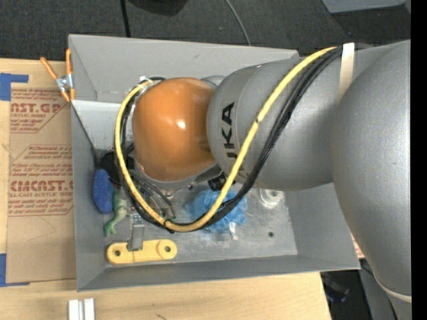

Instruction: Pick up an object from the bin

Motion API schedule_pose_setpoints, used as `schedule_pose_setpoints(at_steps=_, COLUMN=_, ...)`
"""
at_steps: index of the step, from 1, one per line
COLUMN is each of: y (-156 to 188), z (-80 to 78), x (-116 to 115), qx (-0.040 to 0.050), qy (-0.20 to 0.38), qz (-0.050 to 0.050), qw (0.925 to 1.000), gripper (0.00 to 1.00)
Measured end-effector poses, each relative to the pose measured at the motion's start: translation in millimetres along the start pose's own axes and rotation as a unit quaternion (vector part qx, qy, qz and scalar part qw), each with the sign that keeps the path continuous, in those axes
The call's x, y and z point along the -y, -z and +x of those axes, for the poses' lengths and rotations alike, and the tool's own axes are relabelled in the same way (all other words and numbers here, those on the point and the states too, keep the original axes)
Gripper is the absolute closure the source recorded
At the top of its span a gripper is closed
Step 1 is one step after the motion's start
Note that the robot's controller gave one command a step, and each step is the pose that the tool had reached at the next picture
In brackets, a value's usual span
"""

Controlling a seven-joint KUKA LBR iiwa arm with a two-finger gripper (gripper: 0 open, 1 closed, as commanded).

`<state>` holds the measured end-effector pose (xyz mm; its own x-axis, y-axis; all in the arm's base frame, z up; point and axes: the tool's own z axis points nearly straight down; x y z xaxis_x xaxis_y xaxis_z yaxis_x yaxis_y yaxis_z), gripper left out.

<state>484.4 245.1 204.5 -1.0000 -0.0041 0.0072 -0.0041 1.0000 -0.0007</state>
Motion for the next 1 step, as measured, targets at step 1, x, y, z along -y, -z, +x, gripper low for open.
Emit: schedule_pose_setpoints(at_steps=1, y=4.7, z=-2.2, x=1.6, qx=0.0037, qy=-0.002, qz=-0.001, qw=1.0000, gripper=0.00)
